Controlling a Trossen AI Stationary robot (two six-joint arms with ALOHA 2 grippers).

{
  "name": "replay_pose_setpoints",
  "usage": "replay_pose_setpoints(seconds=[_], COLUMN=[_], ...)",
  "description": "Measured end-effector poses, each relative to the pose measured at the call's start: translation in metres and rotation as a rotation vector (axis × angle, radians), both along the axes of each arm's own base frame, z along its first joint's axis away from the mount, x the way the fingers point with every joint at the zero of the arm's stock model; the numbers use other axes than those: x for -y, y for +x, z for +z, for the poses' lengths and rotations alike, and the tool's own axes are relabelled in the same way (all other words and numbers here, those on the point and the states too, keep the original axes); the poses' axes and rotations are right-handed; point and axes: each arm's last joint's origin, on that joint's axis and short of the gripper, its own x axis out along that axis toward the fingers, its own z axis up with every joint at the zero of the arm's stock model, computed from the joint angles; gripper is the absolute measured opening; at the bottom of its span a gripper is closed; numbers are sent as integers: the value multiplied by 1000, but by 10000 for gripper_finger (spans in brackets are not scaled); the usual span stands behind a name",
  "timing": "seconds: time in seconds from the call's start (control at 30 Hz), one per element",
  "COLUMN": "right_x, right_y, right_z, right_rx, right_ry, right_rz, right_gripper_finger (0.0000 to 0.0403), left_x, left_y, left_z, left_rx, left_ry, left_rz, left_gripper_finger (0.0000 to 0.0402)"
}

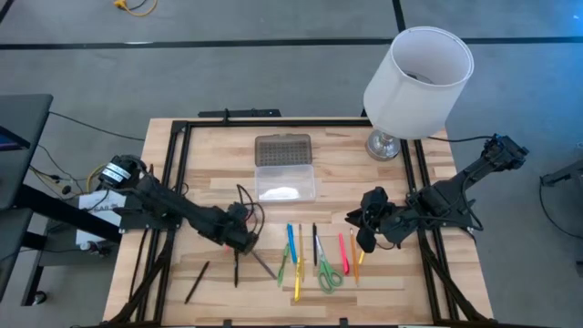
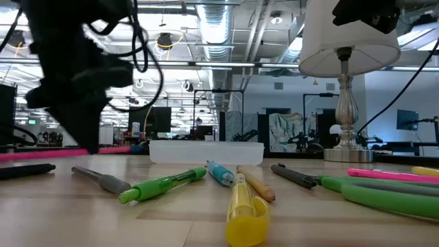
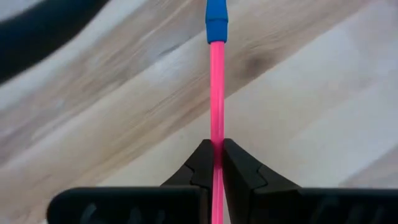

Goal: Pick & place school supplies into a supply box
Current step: Put the pink pencil into the supply box

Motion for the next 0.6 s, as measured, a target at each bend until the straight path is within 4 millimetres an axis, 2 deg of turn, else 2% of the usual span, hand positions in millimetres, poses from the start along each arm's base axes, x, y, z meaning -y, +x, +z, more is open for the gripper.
replay_pose_setpoints(seconds=[0.2, 0.4, 0.6], right_x=[0, 0, 0], right_y=[0, 0, 0], right_z=[0, 0, 0], right_rx=[2, 2, 10], right_ry=[13, 14, 2], right_rz=[-11, -11, -24], right_gripper_finger=[63, 63, 63], left_x=[-8, -20, -53], left_y=[20, 44, 65], left_z=[20, 50, 70], left_rx=[31, 92, 143], left_ry=[-8, 38, 193], left_rz=[-105, -248, -384], left_gripper_finger=[5, 5, 5])
